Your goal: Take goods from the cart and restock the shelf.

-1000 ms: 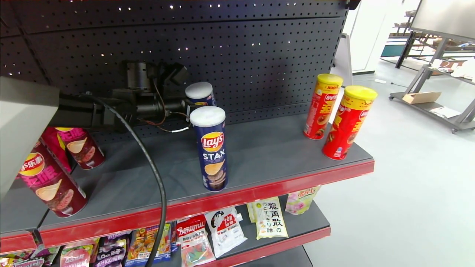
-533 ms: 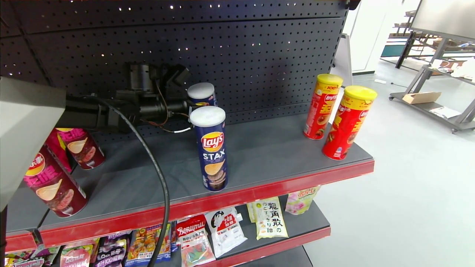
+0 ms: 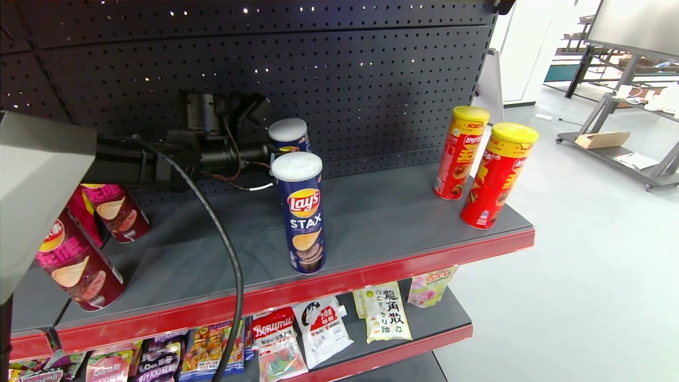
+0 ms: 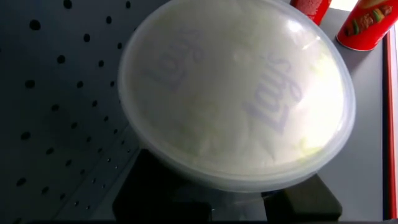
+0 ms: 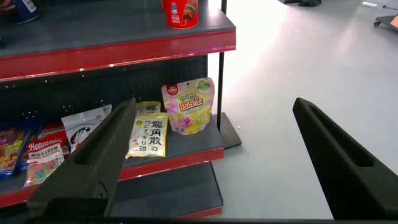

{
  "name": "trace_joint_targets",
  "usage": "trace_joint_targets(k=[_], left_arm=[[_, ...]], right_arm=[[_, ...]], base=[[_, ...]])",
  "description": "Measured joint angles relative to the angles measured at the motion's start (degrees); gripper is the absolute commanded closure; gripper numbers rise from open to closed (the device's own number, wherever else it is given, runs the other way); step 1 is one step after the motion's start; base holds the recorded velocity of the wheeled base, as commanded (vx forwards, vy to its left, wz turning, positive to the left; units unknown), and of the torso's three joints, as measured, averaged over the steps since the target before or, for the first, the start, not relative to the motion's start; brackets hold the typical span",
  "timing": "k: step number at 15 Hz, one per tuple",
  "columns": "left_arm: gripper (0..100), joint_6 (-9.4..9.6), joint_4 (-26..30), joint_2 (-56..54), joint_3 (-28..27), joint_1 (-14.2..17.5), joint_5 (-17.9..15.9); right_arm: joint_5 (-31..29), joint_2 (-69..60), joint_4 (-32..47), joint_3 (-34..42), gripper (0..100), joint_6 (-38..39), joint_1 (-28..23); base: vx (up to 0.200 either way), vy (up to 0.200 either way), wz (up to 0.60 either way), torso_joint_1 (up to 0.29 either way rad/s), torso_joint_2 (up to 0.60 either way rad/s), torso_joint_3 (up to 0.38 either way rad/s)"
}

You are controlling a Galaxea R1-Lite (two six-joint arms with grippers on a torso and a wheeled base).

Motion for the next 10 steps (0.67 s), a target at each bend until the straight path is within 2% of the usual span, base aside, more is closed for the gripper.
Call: trace_joint_targets(k=[10], left_arm=[[100,0.0,2.41,-1.74,0.16,0.56,-0.07]], right_arm=[[0.0,0.0,0.0,0.0,0,0.0,0.0]], base=[[0.0,0.0,0.0,0.0,0.0,0.0]])
